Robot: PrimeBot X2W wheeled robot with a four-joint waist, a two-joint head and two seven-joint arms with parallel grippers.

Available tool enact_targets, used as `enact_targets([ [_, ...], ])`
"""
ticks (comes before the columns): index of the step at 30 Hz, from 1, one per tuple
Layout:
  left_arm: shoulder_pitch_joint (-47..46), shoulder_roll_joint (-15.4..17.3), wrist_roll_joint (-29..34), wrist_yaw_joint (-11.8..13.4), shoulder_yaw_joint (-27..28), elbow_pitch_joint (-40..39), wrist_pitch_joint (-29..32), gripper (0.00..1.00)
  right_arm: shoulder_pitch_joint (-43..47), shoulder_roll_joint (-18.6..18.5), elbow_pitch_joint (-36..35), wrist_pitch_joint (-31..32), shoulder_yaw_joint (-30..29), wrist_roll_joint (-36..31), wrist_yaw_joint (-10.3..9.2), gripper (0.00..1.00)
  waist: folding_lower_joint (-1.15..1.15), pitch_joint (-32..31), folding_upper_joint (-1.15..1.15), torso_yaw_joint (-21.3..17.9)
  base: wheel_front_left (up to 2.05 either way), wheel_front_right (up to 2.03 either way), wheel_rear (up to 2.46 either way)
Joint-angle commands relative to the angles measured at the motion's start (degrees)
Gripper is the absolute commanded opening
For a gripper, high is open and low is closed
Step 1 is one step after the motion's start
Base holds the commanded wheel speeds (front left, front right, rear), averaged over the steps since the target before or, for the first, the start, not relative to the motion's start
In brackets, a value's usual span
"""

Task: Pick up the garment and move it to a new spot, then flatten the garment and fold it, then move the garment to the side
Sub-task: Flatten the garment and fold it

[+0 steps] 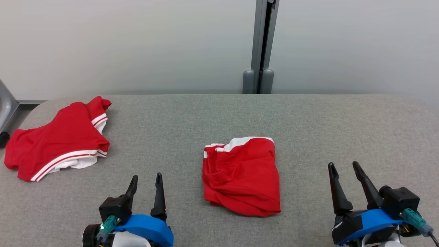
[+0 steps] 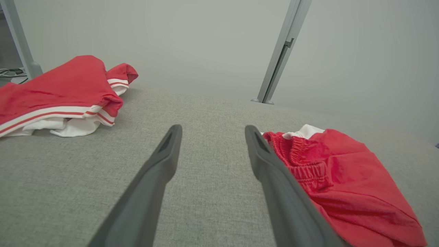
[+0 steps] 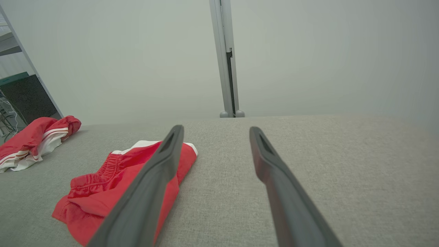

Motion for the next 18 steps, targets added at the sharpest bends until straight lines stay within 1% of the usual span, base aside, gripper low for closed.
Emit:
enact_targets([
  [1,0.3,0.3,0.4,-0.3,0.0,0.1,-0.3,1.0,1.1,0.0,0.3,-0.1,0.1,0.2,0.03,1.0,0.0,-0.1,0.0,0.0,0.0,0.0,0.0],
  [18,-0.1,0.1,0.4,-0.1,0.1,0.4,-0.3,1.0,0.8,0.0,1.8,1.2,0.5,-1.4,0.03,1.0,0.0,-0.2,0.0,0.4,0.0,0.0,0.0],
])
